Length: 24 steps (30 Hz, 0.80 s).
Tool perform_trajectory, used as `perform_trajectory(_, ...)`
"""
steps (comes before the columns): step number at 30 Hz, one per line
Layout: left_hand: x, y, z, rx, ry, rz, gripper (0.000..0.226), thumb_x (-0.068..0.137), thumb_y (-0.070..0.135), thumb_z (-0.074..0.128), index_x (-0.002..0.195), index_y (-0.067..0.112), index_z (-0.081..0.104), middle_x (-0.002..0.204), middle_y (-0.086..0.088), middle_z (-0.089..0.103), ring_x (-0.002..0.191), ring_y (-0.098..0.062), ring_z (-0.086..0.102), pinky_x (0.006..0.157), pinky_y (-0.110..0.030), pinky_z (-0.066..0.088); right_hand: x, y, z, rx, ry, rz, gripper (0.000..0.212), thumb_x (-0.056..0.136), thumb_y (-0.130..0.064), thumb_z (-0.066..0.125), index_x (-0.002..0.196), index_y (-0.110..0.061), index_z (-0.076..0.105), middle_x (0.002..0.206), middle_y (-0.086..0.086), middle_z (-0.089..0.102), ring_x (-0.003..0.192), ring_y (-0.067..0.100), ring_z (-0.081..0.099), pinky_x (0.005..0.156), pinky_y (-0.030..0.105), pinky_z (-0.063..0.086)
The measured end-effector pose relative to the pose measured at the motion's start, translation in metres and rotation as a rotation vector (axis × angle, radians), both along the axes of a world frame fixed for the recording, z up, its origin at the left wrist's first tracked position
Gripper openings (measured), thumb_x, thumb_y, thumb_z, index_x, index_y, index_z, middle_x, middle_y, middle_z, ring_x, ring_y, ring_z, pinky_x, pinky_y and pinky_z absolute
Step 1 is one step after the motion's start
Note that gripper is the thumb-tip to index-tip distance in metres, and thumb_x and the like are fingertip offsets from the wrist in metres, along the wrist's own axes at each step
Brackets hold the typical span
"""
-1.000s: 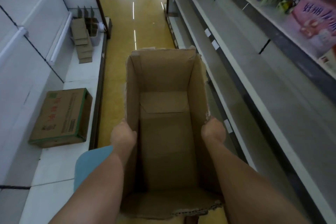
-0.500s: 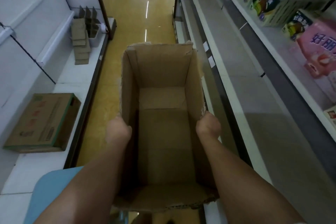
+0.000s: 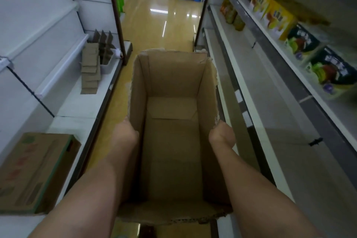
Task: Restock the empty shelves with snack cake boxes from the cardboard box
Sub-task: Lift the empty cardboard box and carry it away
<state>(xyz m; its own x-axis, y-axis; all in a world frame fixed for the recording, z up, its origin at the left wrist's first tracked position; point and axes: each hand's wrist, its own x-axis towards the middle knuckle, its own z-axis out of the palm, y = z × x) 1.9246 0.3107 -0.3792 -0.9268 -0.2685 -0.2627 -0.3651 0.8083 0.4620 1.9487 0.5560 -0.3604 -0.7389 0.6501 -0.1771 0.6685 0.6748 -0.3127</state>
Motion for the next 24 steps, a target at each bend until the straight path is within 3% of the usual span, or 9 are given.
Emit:
perform_trajectory(4,-0.077,-0.008,0.005,-0.025,0.002,0.014,0.043,0.091,0.006,0.053,0.134,0.002,0.046,0.115,-0.019,0.061,0.103,-0.034,0.061,0.082,-0.038,0.050,-0.074,-0.010,0.003,-0.027,0.018,-0.004,0.026,0.098,-0.012,0.047,0.121,-0.008,0.057,0.118,0.013,0.063,0.108,0.027,0.060,0.070,0.028,0.041)
perform_trajectory(12,-0.216,-0.008,-0.012,-0.025,0.002,0.029,0.033,0.089,0.007,0.055,0.121,0.005,0.052,0.109,-0.016,0.061,0.093,-0.029,0.059,0.071,-0.032,0.043,-0.215,-0.006,-0.018,-0.101,0.017,0.019,0.026,0.100,-0.014,0.044,0.122,-0.008,0.056,0.115,0.013,0.062,0.104,0.027,0.061,0.069,0.030,0.042)
perform_trajectory(17,-0.320,0.016,-0.017,-0.056,-0.003,0.019,0.036,0.090,0.006,0.052,0.125,0.004,0.051,0.107,-0.015,0.062,0.092,-0.027,0.060,0.069,-0.030,0.042,-0.329,0.020,-0.028,-0.116,-0.011,0.045,0.025,0.100,-0.015,0.044,0.120,-0.007,0.058,0.112,0.013,0.063,0.101,0.025,0.062,0.067,0.028,0.042)
perform_trajectory(21,-0.411,0.044,-0.012,-0.022,-0.028,0.061,0.041,0.090,0.005,0.053,0.131,0.005,0.047,0.098,-0.011,0.059,0.078,-0.019,0.052,0.067,-0.029,0.043,-0.430,0.051,-0.025,-0.133,-0.015,0.037,0.025,0.100,-0.016,0.045,0.118,-0.005,0.059,0.108,0.012,0.064,0.097,0.025,0.063,0.066,0.028,0.042)
perform_trajectory(24,-0.471,0.062,-0.012,0.000,-0.035,0.065,0.041,0.089,0.005,0.053,0.129,0.004,0.048,0.106,-0.014,0.060,0.084,-0.021,0.054,0.070,-0.028,0.042,-0.502,0.070,-0.021,-0.115,-0.009,0.046,0.026,0.101,-0.017,0.043,0.120,-0.006,0.058,0.110,0.013,0.063,0.100,0.026,0.062,0.068,0.029,0.042)
